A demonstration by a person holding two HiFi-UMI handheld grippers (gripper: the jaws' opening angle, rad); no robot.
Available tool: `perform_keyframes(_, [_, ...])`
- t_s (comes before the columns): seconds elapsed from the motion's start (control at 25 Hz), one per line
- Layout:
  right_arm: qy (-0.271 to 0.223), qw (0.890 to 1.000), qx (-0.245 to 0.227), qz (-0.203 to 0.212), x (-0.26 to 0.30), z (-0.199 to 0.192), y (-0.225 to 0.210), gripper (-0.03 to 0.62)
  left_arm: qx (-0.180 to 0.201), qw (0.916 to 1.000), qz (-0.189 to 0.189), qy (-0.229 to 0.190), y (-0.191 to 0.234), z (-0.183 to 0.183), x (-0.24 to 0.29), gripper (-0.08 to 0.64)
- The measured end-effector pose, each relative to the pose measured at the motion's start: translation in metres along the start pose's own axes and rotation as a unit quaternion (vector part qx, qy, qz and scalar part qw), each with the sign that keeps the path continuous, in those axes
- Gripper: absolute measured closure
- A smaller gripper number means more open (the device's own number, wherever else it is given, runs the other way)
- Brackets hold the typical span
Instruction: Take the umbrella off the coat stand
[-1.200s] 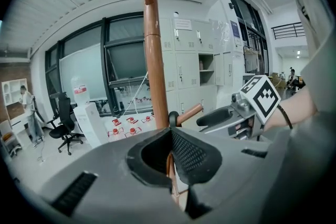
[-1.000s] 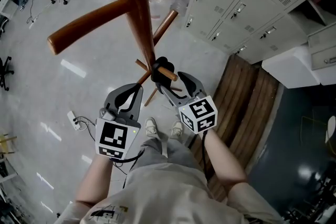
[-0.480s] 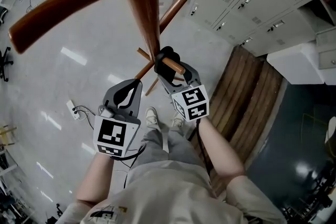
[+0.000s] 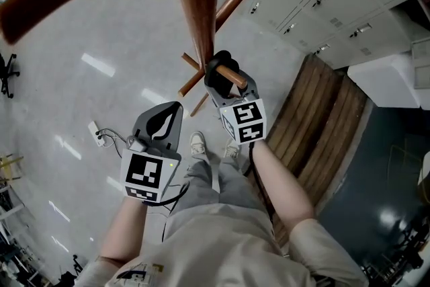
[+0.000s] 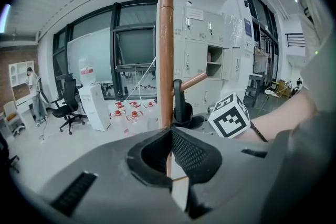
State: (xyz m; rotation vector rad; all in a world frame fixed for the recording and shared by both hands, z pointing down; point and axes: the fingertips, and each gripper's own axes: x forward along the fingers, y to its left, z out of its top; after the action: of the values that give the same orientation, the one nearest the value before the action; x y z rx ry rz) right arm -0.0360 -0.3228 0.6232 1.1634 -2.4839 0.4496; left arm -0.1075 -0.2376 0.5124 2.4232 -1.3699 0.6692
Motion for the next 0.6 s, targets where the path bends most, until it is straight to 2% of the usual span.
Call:
perform_keyframes(0.4, [0.026, 0.999, 0.013, -0.013, -0.009, -0.003, -0.002, 0.339, 0.003, 1.0000, 0.000, 0.003, -0.001, -0.005, -0.009, 0.552])
perform_keyframes(0.6, [0.019, 0.999, 0.025, -0.018, -0.021, 0.005, -0.003, 0.339, 0.008, 1.0000, -0.002, 0.001, -0.001, -0.001, -0.013, 0.552])
